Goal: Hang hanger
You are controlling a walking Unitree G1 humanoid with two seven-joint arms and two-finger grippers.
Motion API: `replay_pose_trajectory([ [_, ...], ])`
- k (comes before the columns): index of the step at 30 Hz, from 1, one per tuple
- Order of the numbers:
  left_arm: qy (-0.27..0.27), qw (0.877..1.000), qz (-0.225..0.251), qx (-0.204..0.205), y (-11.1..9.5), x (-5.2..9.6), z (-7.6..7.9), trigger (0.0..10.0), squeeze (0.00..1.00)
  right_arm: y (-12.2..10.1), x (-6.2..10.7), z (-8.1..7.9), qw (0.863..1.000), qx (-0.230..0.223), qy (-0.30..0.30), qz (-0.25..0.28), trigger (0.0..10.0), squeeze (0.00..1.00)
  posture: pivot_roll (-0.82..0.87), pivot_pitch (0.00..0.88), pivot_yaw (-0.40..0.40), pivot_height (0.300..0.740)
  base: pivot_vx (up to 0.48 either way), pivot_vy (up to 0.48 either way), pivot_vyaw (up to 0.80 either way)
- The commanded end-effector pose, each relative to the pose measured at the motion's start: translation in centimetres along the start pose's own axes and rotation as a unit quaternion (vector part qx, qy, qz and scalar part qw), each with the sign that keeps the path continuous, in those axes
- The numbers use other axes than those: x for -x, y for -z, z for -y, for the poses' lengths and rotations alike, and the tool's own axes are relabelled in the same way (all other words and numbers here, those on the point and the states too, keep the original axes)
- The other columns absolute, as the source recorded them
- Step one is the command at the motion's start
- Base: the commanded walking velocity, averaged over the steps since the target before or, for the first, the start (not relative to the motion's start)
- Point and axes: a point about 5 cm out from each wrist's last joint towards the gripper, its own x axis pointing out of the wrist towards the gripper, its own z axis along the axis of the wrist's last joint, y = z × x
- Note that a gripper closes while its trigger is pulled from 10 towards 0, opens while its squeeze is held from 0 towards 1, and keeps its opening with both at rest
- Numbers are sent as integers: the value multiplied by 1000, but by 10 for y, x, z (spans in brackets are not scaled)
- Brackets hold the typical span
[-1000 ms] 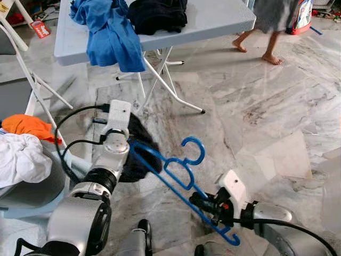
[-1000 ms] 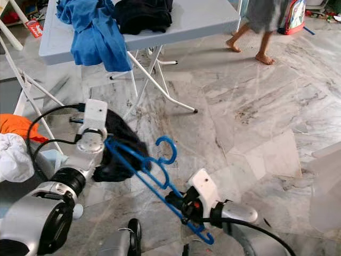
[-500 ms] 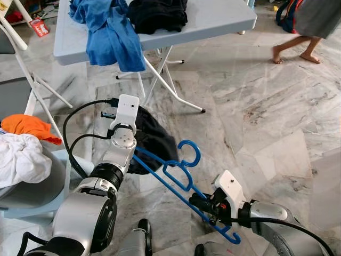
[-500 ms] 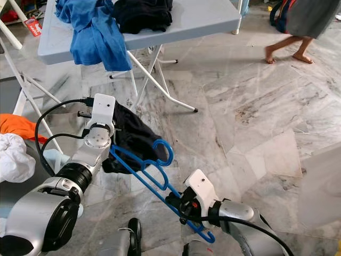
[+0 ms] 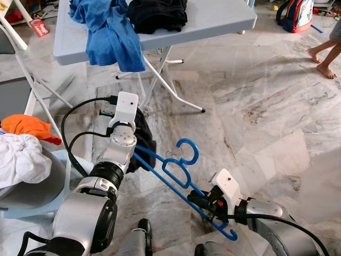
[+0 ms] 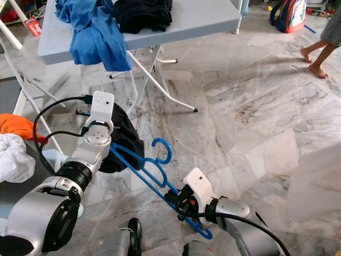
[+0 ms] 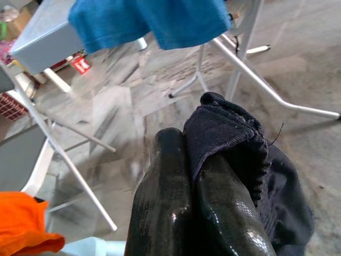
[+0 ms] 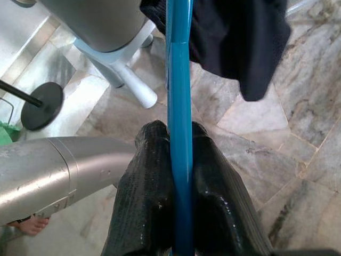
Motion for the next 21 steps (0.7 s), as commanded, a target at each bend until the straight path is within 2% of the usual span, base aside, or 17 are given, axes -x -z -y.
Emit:
replay_pose_trajectory([
  [1, -10, 1000, 4, -4, -1, 0, -2, 10000, 0, 2, -3, -4, 1000, 2, -8, -3, 10000, 0, -97, 256, 60, 740, 0, 0, 0],
  [5, 1, 1000, 4, 0, -3, 3, 5, 10000, 0, 4, -4, 0, 1000, 1, 9, -6, 10000, 0, -100, 256, 62, 740, 0, 0, 0],
  [7, 5, 1000, 8, 1, -4, 5, 9, 10000, 0, 5, -6, 5, 999, 7, 35, -10, 10000, 0, -100, 256, 63, 740, 0, 0, 0],
  [8, 7, 1000, 7, 4, -4, 7, 9, 10000, 0, 6, -9, 14, 997, 4, 73, -14, 10000, 0, -98, 257, 65, 740, 0, 0, 0],
  [11, 10, 1000, 7, 8, -5, 8, 9, 10000, 0, 6, -10, 20, 995, 1, 96, -14, 10000, 0, -97, 257, 66, 740, 0, 0, 0],
  [12, 9, 1000, 5, 11, -6, 9, 8, 10000, 0, 7, -10, 27, 992, -3, 126, -18, 10000, 0, -94, 257, 67, 740, 0, 0, 0],
  [16, -3, 1000, 3, 14, -8, 11, 1, 10000, 0, 11, -15, 38, 984, -14, 177, -30, 10000, 0, -84, 255, 66, 740, 0, 0, 0],
  [21, -12, 1000, 6, 14, -11, 12, -3, 10000, 0, 13, -19, 38, 983, -14, 179, -36, 10000, 0, -71, 253, 64, 740, 0, 0, 0],
])
